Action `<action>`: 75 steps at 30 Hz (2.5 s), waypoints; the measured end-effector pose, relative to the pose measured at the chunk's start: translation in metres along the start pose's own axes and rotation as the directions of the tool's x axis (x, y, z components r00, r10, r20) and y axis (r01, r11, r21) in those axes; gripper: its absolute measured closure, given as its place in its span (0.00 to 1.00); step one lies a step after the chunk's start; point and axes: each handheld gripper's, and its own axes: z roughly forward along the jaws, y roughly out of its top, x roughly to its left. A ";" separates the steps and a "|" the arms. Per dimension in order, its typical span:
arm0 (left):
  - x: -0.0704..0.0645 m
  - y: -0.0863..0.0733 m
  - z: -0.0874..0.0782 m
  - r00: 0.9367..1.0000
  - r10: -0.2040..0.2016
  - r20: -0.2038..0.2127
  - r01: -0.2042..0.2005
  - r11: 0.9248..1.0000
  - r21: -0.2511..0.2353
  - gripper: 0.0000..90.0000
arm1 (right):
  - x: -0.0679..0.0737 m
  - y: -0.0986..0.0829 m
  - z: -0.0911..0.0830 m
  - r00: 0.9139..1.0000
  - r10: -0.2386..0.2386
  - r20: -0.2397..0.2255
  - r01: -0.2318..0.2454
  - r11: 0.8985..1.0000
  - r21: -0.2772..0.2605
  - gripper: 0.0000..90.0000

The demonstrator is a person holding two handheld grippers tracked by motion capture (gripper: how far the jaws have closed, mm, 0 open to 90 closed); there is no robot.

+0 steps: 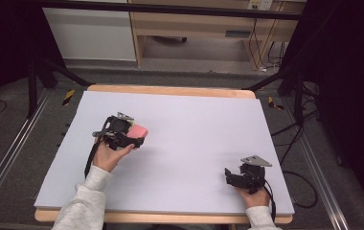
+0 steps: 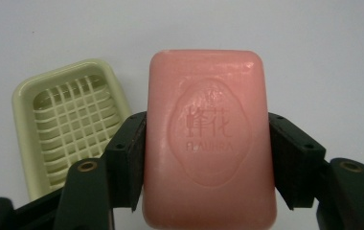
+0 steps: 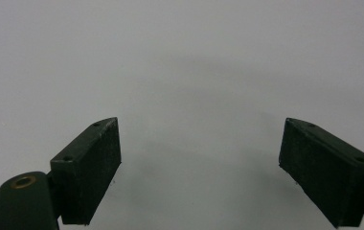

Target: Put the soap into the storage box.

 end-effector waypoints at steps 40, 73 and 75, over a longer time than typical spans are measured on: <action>0.051 0.000 0.023 0.986 -0.143 -0.091 0.142 0.990 -0.015 0.41 | 0.000 0.000 0.000 1.000 -0.005 -0.009 0.005 1.000 -0.002 0.16; 0.064 -0.010 0.049 0.973 -0.172 -0.153 0.174 0.985 0.002 0.41 | 0.001 0.000 0.000 1.000 -0.001 -0.008 0.001 1.000 -0.004 0.16; 0.063 -0.011 0.049 0.973 -0.173 -0.151 0.176 0.984 0.002 0.41 | 0.000 0.000 0.000 1.000 -0.002 -0.009 0.002 1.000 -0.004 0.16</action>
